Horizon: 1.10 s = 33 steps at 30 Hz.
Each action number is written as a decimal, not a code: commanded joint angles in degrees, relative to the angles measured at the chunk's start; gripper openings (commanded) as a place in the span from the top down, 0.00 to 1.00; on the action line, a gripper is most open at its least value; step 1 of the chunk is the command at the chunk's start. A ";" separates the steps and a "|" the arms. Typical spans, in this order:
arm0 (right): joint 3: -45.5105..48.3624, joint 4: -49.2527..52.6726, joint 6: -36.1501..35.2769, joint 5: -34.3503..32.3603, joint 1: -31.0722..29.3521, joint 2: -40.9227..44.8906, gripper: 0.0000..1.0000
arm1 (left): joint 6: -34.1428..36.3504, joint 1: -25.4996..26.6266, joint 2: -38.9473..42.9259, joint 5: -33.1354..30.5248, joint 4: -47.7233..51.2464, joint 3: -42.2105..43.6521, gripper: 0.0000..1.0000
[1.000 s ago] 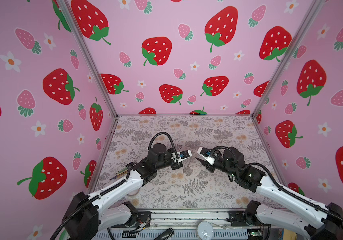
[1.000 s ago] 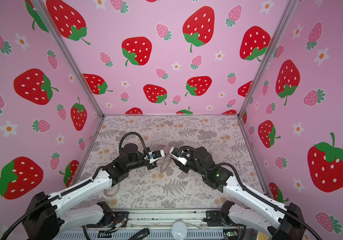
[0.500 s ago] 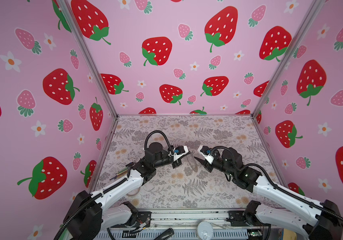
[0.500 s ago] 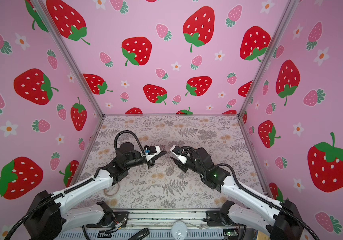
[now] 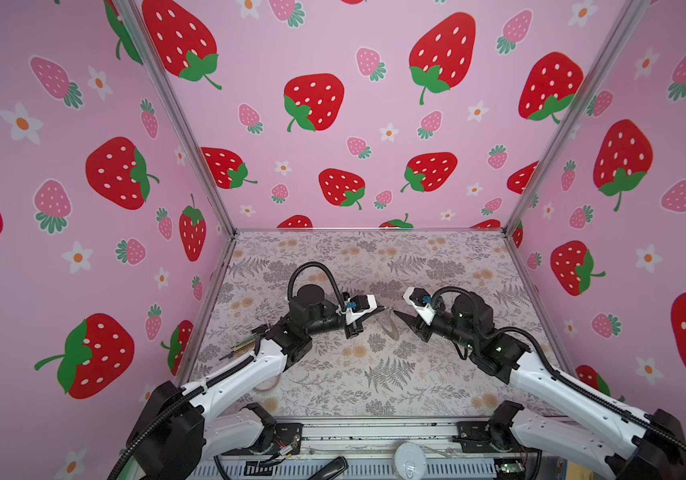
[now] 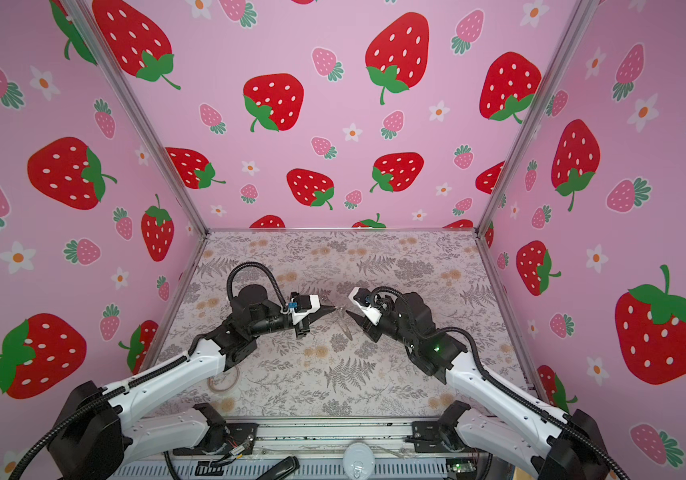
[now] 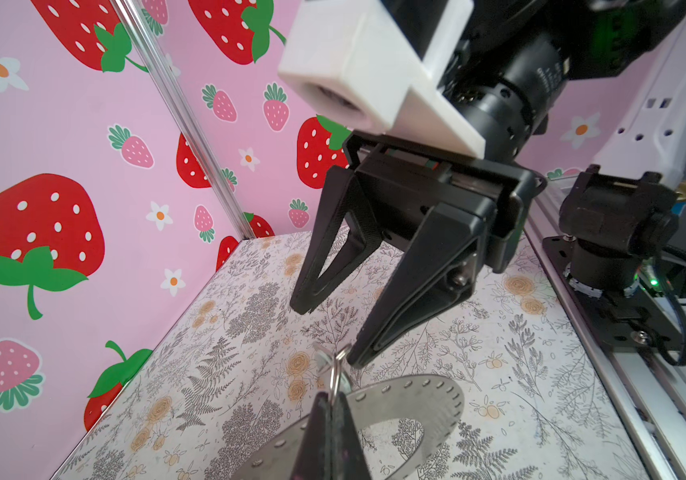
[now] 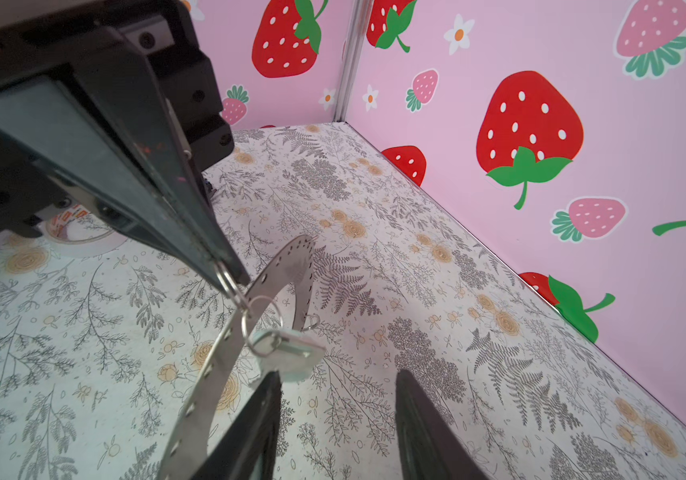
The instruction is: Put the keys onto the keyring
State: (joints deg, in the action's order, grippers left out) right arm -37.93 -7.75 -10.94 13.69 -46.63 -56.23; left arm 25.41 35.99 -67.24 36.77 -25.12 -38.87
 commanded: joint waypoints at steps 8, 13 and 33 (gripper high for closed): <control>0.05 -2.05 -0.64 13.25 1.50 -2.42 0.66 | 0.52 0.05 0.09 3.44 -3.35 0.07 1.00; -0.02 -2.45 -0.49 16.89 2.51 -2.63 0.77 | 0.88 0.09 0.68 3.48 -3.18 0.08 1.00; -4.10 5.50 -1.88 13.85 3.32 -5.56 1.00 | 1.15 0.05 1.69 0.89 -3.00 0.21 1.00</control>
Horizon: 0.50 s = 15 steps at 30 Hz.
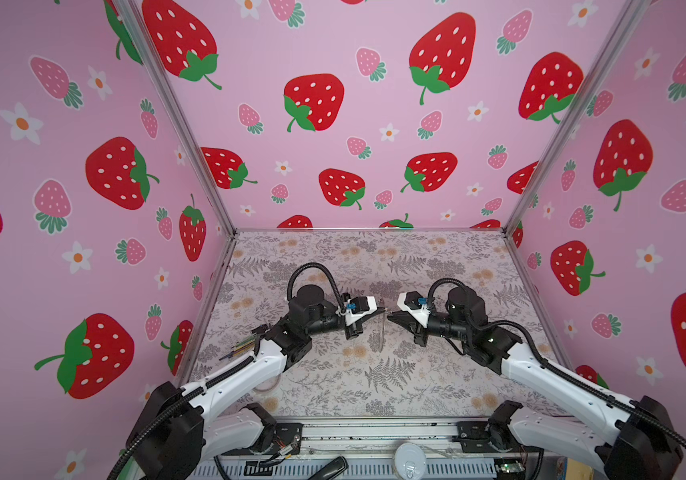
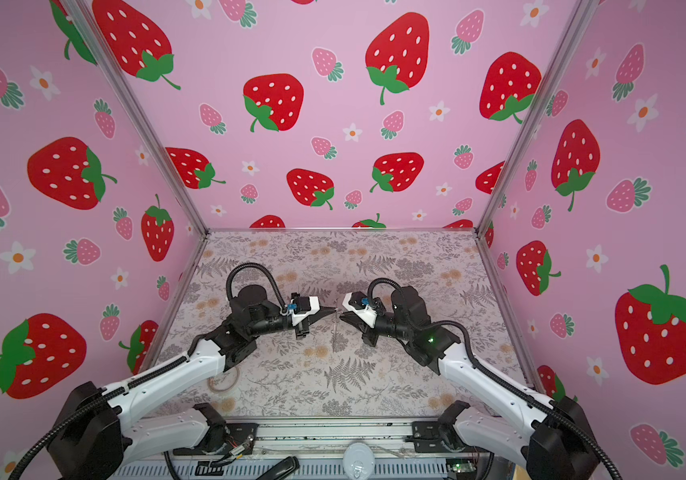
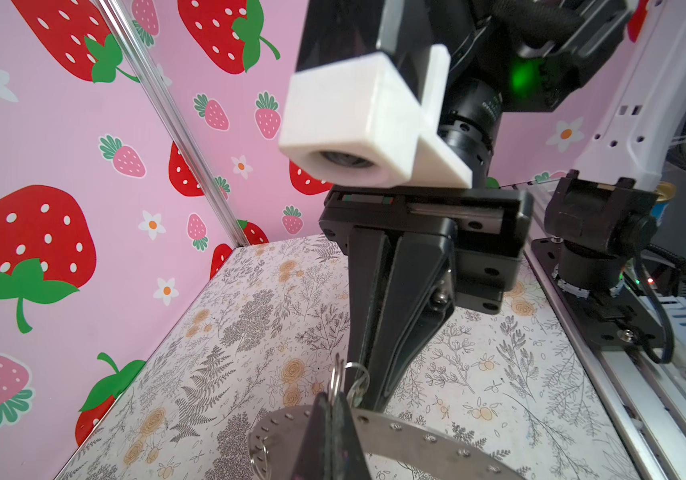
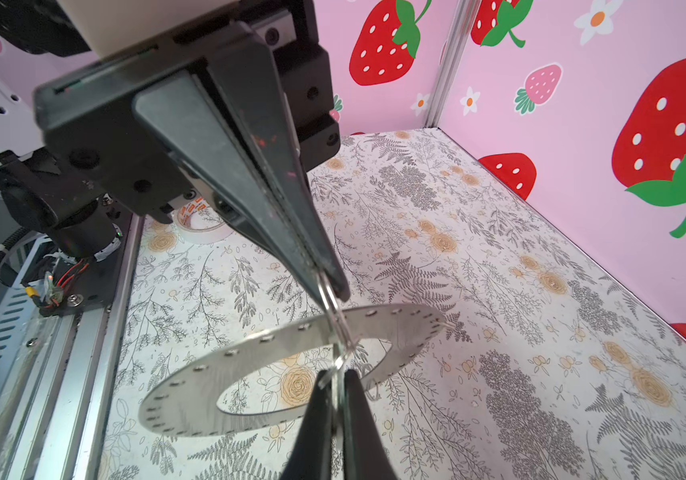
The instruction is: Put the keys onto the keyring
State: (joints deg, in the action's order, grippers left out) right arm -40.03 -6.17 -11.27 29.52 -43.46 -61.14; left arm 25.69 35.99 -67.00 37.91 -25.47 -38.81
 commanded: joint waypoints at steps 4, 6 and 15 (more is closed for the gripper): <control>-3.59 4.34 -1.48 -2.21 0.16 -2.33 1.00 | -0.15 0.31 0.89 -1.27 -3.63 0.31 1.00; -4.24 4.90 -1.15 -2.86 0.05 -3.35 1.00 | -0.61 0.49 0.82 -2.37 -4.59 0.66 1.00; -4.79 3.58 -0.18 -6.81 -1.09 -4.77 1.00 | -4.28 0.94 -0.32 -6.19 -9.17 2.02 1.00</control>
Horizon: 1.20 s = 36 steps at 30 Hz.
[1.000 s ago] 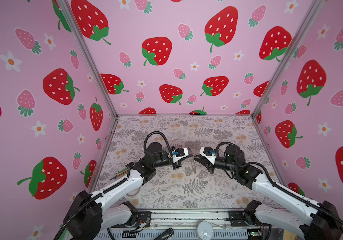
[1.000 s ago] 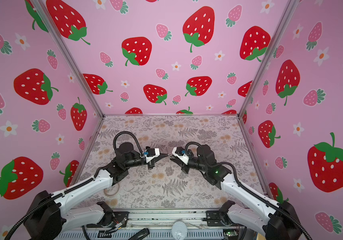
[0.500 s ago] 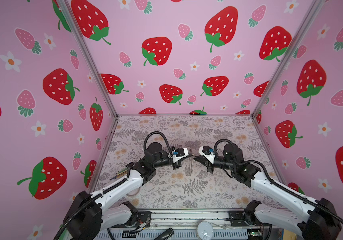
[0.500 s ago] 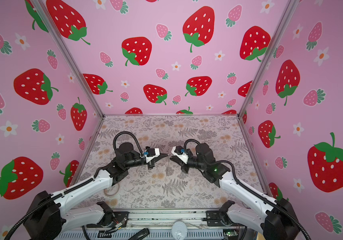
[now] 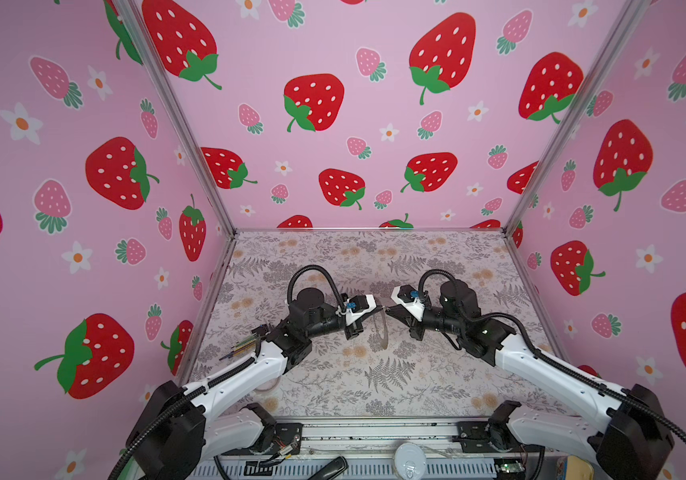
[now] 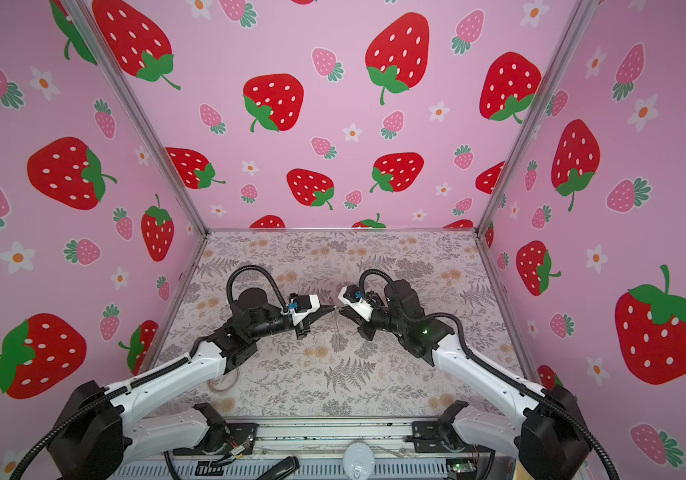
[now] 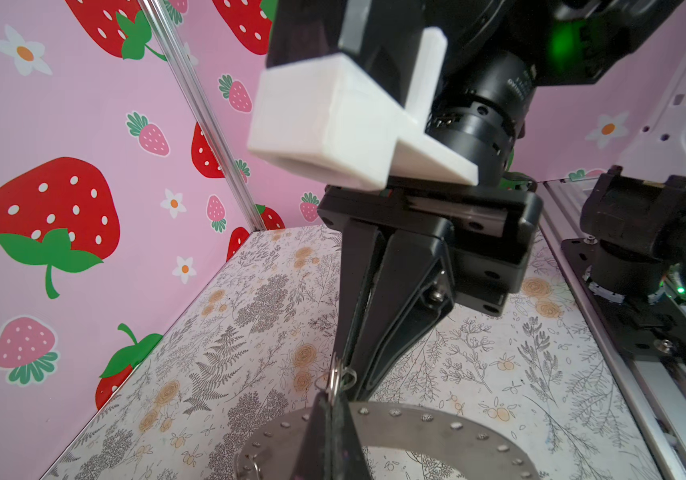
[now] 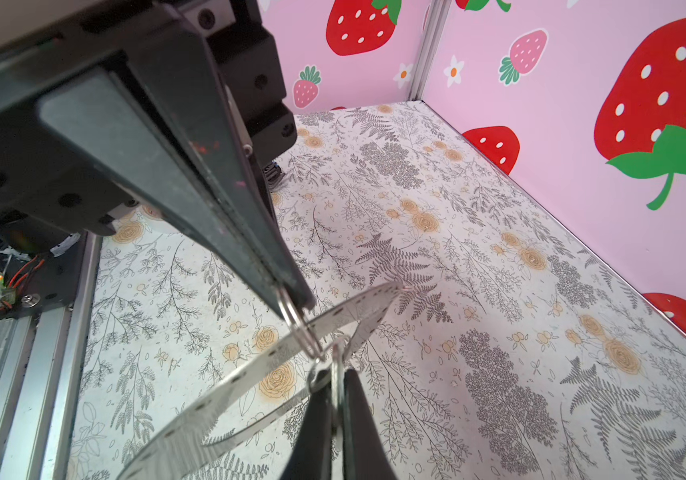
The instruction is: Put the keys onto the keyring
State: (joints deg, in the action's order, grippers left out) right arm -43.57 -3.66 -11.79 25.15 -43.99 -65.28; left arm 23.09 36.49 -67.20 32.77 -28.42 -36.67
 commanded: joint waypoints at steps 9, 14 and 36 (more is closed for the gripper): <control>-1.21 -0.09 1.03 -6.03 -2.71 -2.29 1.00 | -4.42 0.42 -0.94 -3.64 -9.64 0.72 1.00; -1.28 -1.28 0.42 -8.25 -3.93 -1.82 1.00 | -4.98 0.42 -1.42 -4.05 -10.11 0.72 1.00; 2.79 0.59 -6.01 -7.23 -4.00 14.22 0.65 | -1.67 0.25 -1.02 9.39 -6.80 -0.19 1.00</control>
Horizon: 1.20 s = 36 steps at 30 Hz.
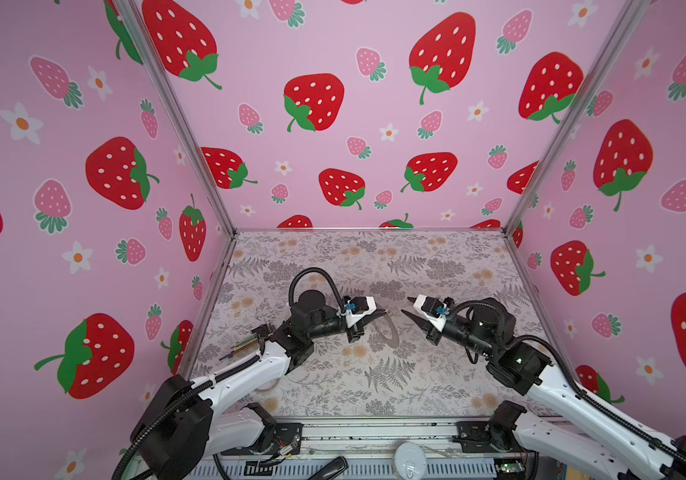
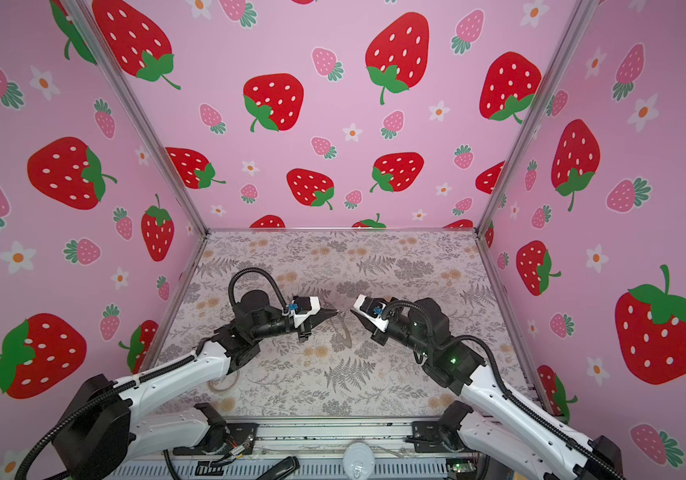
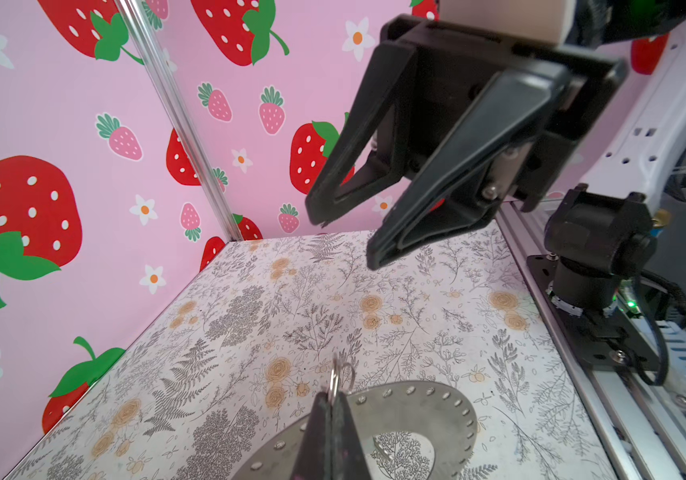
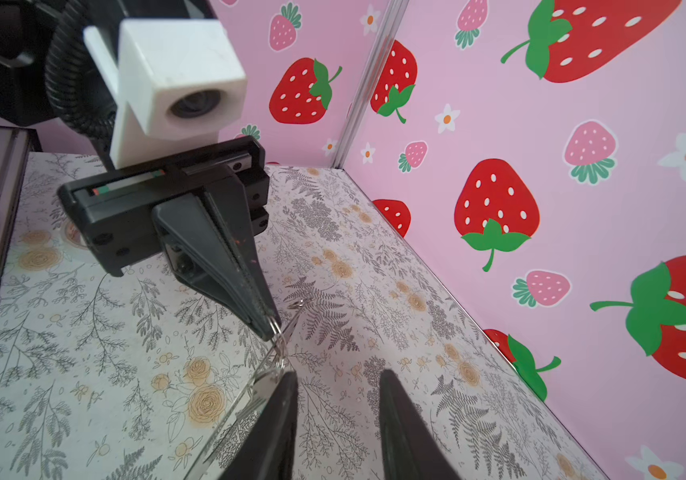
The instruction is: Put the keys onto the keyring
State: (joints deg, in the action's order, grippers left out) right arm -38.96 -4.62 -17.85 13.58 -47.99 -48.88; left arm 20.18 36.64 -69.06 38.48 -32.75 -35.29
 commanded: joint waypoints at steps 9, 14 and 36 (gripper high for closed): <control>-3.05 1.41 0.79 8.04 0.02 -6.71 0.72 | 2.05 0.10 0.85 3.44 -1.49 -1.71 1.00; -3.06 0.58 1.00 8.87 0.08 -7.68 0.76 | 2.39 0.10 0.81 3.18 -1.13 -1.78 1.00; -3.96 2.69 1.42 8.05 0.00 -8.46 0.99 | 5.95 0.14 1.75 1.78 3.75 -3.05 0.93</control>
State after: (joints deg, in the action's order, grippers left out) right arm -40.32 -3.31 -16.25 21.45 -48.01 -56.97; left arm 23.59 36.64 -68.82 40.10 -30.89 -35.42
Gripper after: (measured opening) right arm 0.056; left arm 0.059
